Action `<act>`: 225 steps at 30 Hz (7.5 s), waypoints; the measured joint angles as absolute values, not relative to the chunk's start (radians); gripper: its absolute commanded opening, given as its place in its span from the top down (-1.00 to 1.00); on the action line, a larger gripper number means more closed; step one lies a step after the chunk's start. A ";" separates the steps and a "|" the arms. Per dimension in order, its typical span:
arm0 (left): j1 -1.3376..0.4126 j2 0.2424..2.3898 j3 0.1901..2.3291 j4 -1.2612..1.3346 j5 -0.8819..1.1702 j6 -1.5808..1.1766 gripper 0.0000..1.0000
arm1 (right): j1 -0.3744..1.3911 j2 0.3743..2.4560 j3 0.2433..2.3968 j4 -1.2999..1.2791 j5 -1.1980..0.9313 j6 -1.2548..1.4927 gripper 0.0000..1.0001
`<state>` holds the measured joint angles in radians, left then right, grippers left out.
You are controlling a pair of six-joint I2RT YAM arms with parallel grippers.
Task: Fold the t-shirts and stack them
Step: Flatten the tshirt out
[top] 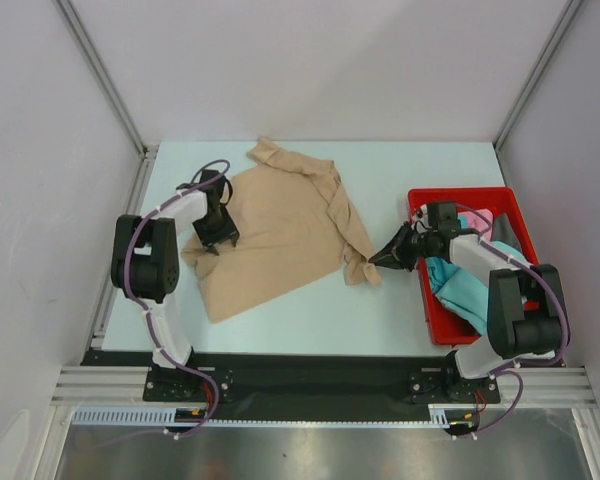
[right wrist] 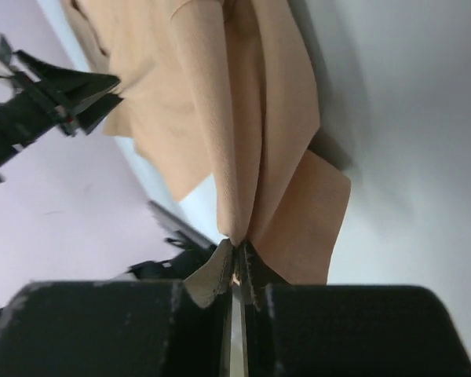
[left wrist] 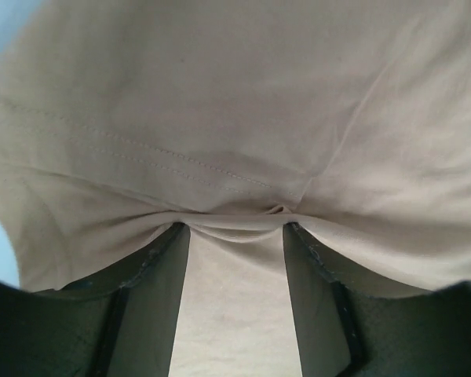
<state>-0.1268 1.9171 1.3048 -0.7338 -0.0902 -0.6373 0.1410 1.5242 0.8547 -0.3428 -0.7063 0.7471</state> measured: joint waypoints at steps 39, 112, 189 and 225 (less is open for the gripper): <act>-0.327 1.036 0.904 -0.941 -0.258 -0.778 -0.35 | 0.803 1.613 1.039 -0.830 0.225 0.452 0.09; -0.017 1.178 0.639 -0.952 -0.159 -1.099 -0.07 | 0.697 1.216 0.929 -0.668 0.235 0.421 1.00; 0.133 1.146 2.191 -0.921 -0.020 -0.567 0.99 | -0.049 1.325 2.197 -0.273 -0.601 0.793 1.00; 0.125 0.851 1.016 -0.309 -0.313 -0.442 0.99 | 0.199 1.690 1.652 0.180 -0.586 0.714 1.00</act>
